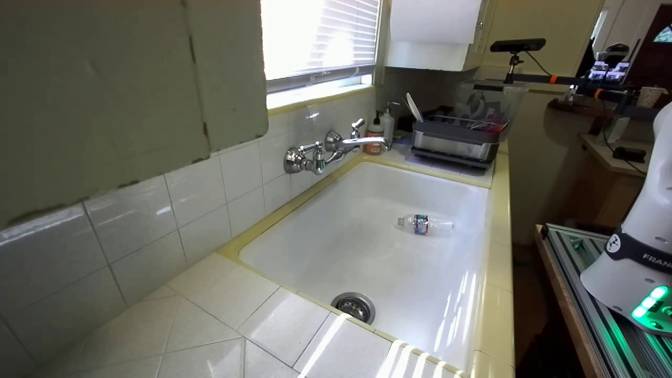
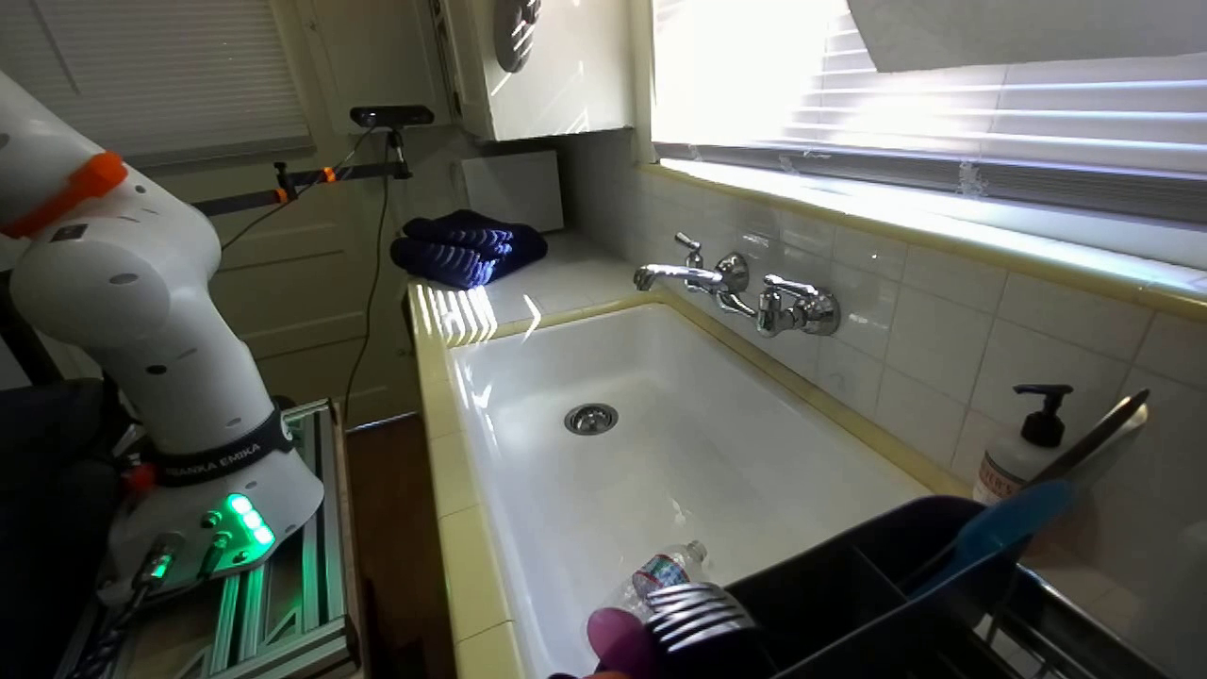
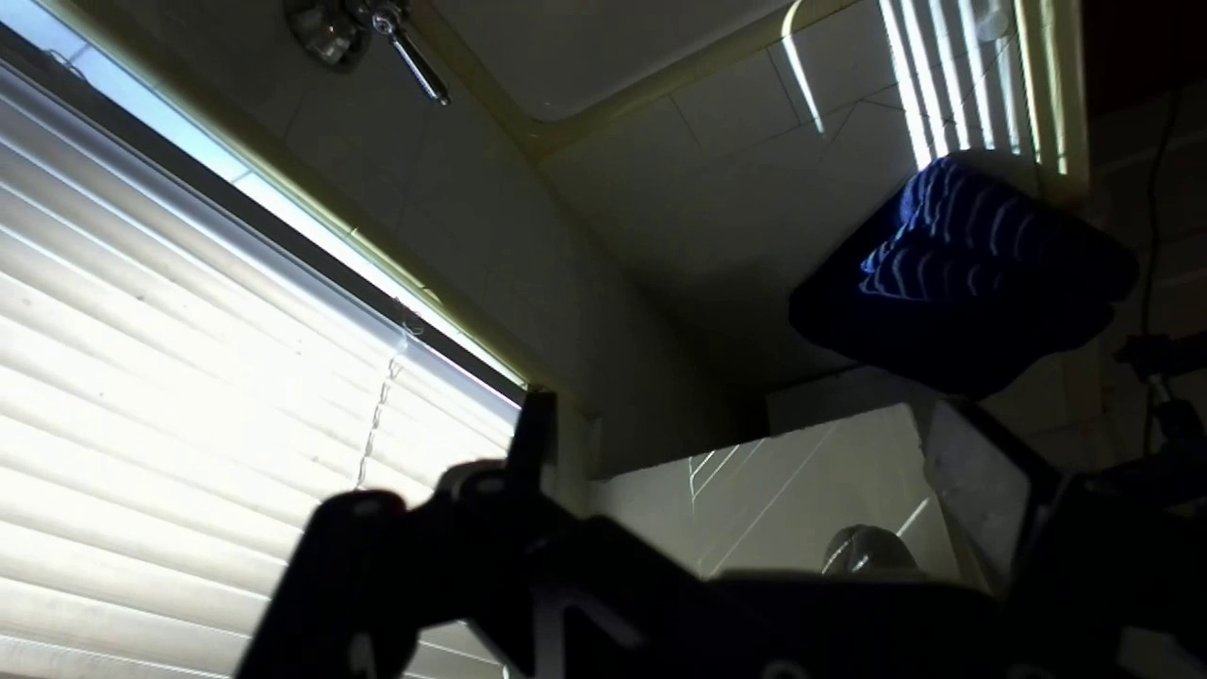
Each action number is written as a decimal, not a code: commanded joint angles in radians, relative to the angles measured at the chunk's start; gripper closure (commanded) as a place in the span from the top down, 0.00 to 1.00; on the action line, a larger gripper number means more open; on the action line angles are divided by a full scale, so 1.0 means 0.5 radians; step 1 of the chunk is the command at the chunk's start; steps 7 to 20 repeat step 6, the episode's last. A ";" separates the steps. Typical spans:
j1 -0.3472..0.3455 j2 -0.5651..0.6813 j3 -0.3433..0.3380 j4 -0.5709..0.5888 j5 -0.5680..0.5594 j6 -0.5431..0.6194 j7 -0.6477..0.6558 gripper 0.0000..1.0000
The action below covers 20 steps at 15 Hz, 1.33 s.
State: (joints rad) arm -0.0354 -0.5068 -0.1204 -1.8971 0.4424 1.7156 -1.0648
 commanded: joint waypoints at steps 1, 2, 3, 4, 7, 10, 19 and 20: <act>0.078 -0.006 -0.048 -0.008 -0.032 0.024 0.024 1.00; 0.082 -0.010 -0.048 -0.017 -0.032 0.034 0.024 1.00; 0.085 -0.014 -0.047 -0.024 -0.032 0.038 0.024 1.00; 0.087 -0.018 -0.047 -0.028 -0.032 0.040 0.024 1.00; 0.089 -0.023 -0.047 -0.030 -0.032 0.042 0.024 1.00; 0.089 -0.023 -0.047 -0.030 -0.032 0.042 0.024 1.00; 0.089 -0.023 -0.047 -0.030 -0.032 0.042 0.024 1.00; 0.089 -0.023 -0.047 -0.030 -0.032 0.042 0.024 1.00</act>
